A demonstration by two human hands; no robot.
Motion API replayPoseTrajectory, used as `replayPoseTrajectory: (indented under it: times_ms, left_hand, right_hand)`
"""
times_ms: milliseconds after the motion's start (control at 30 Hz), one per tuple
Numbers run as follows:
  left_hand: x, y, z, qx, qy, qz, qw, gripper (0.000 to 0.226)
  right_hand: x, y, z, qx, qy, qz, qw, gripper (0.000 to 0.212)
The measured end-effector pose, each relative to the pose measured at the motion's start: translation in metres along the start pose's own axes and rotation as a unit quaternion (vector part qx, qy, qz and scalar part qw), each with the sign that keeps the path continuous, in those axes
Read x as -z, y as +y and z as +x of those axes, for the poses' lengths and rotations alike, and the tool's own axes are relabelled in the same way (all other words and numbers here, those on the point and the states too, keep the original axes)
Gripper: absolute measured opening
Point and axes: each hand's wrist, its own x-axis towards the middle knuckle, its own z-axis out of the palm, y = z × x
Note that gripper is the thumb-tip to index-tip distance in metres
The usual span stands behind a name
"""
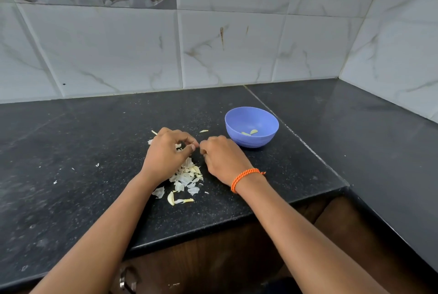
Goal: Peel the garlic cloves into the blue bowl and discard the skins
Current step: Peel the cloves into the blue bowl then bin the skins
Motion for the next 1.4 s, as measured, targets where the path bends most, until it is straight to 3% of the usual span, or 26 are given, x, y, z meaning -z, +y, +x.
replayPoseTrajectory:
  times_ms: [100, 233, 333, 400, 533, 633, 833, 933, 1033, 1167, 1400]
  left_hand:
    - [0.003, 0.000, 0.000, 0.003, 0.002, 0.000, 1.000, 0.015]
    - [0.005, 0.004, -0.001, 0.005, 0.017, -0.014, 1.000, 0.013]
    - [0.008, 0.010, -0.003, 0.002, 0.015, -0.019, 1.000, 0.015]
    - [0.011, 0.018, -0.004, -0.005, -0.002, -0.033, 0.999, 0.016]
    - [0.015, 0.035, -0.010, -0.028, -0.033, -0.083, 0.996, 0.014]
    - [0.013, 0.032, -0.008, -0.006, -0.019, -0.052, 0.998, 0.016]
    - [0.007, 0.024, -0.008, 0.032, 0.006, -0.053, 0.998, 0.011]
    - [0.006, 0.023, -0.007, 0.022, 0.012, -0.056, 0.998, 0.007]
    - [0.004, 0.021, -0.007, 0.017, 0.002, -0.045, 0.999, 0.016]
    - [0.004, 0.018, -0.007, -0.007, -0.010, -0.005, 1.000, 0.020]
    - [0.006, 0.025, -0.007, -0.027, 0.008, -0.024, 0.999, 0.012]
  right_hand:
    - [0.016, -0.003, 0.014, -0.007, 0.012, 0.026, 1.000, 0.012]
    - [0.018, 0.005, 0.013, -0.042, 0.165, 0.080, 0.982, 0.013]
    - [-0.002, 0.001, 0.000, -0.040, 0.042, 0.048, 0.997, 0.014]
    - [-0.010, 0.008, 0.002, -0.067, 0.043, 0.101, 0.992, 0.013]
    - [-0.017, 0.014, -0.004, -0.121, 0.136, 0.362, 0.914, 0.006]
    - [-0.022, 0.017, -0.008, -0.128, 0.162, 0.439, 0.875, 0.015]
    - [-0.021, 0.017, -0.008, -0.120, 0.191, 0.488, 0.843, 0.013]
    - [-0.023, 0.017, -0.007, -0.115, 0.216, 0.439, 0.864, 0.011]
    - [-0.025, 0.018, -0.005, -0.122, 0.217, 0.403, 0.881, 0.011]
    - [-0.027, 0.020, -0.002, -0.133, 0.196, 0.407, 0.882, 0.012]
    - [-0.027, 0.024, -0.003, -0.137, 0.170, 0.484, 0.847, 0.014]
